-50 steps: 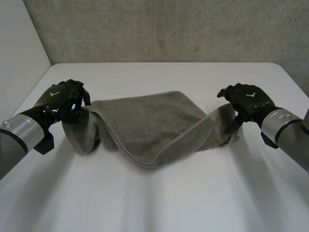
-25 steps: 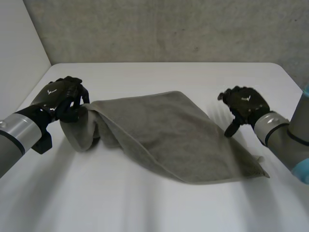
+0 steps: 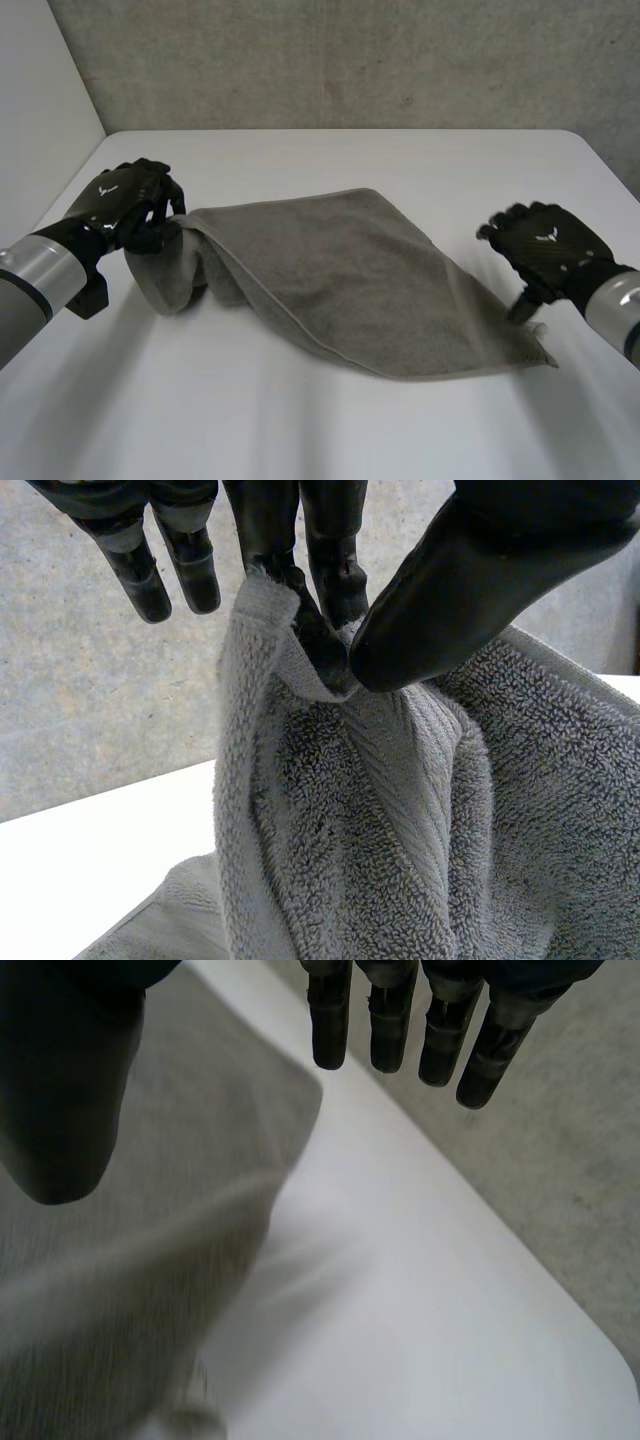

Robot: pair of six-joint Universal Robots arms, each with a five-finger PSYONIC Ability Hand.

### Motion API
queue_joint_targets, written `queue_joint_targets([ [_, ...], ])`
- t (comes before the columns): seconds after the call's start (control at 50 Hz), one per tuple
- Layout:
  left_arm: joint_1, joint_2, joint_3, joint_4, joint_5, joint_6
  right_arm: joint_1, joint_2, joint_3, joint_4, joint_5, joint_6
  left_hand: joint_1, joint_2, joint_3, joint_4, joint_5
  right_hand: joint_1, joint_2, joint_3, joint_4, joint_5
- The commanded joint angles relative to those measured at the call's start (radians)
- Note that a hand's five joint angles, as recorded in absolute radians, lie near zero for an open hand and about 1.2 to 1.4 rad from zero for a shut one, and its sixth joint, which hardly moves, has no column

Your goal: Fold the towel.

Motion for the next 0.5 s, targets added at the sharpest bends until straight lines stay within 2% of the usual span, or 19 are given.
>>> queue_joint_targets([
  [0.02, 0.0, 0.0, 0.0, -0.002, 0.0, 0.0, -0.14, 0.017, 0.071, 0.047, -0.065, -0.215, 0.077, 0.042, -0.049, -0.055, 0.032, 0.04, 0.015, -0.005, -0.053, 0.021],
  [0.14, 0.002, 0.0, 0.0, -0.002, 0.0, 0.0, -0.196, 0.028, 0.1, 0.042, -0.097, -0.261, 0.077, 0.042, -0.049, -0.055, 0.032, 0.043, 0.018, -0.005, -0.053, 0.024],
  [0.24, 0.0, 0.0, 0.0, -0.002, 0.001, 0.0, -0.25, 0.109, 0.115, 0.039, -0.186, -0.324, 0.077, 0.042, -0.049, -0.055, 0.032, 0.064, 0.039, -0.005, -0.053, 0.044],
  [0.38, 0.002, -0.001, -0.006, 0.0, 0.003, 0.0, -0.259, 0.157, 0.137, 0.036, -0.198, -0.335, 0.077, 0.042, -0.049, -0.055, 0.032, 0.064, 0.039, -0.005, -0.053, 0.044],
  [0.5, 0.0, -0.003, -0.006, 0.0, 0.003, 0.0, -0.256, 0.163, 0.17, -0.038, -0.201, -0.332, 0.077, 0.042, -0.049, -0.055, 0.032, 0.064, 0.039, -0.005, -0.053, 0.044],
])
